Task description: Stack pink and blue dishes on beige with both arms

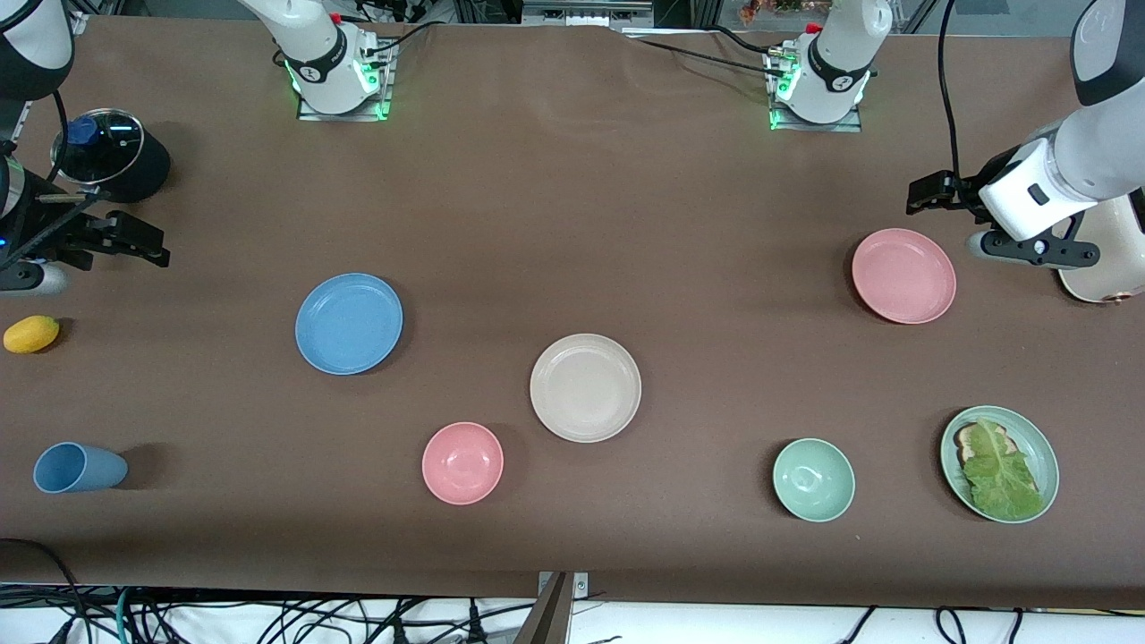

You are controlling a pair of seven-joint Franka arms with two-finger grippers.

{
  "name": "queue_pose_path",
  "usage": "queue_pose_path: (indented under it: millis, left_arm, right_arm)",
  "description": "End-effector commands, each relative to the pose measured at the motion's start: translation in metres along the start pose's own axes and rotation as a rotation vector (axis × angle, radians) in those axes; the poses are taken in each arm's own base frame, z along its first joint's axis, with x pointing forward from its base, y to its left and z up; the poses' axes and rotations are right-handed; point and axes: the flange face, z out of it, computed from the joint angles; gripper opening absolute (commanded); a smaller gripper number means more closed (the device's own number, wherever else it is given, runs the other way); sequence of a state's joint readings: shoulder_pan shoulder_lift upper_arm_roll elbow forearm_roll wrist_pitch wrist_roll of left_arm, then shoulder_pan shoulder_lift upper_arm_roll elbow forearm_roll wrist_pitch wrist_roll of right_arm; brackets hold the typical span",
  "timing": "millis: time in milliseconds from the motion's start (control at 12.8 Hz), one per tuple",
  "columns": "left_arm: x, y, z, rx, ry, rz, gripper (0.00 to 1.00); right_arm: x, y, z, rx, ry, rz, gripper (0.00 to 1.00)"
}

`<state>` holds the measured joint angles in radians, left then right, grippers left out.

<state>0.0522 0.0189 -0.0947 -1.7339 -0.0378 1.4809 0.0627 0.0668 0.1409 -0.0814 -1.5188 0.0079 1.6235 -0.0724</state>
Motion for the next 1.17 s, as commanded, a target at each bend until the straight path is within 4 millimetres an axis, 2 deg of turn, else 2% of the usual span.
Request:
queue_pose_path:
  millis: [0,1094]
  left_arm:
    - [0.0021,-0.0020,-0.0059,0.011,0.009,-0.003,1.00]
    - [0.0095,-0.0045,-0.0034,0.017,0.026,-0.006,1.00]
  right_arm:
    - [-0.0041,0.0012,0.0026,0.006,0.000,0.014,1.00]
    - [-0.0019,0.0024,0.0023,0.002,0.004,0.015,1.00]
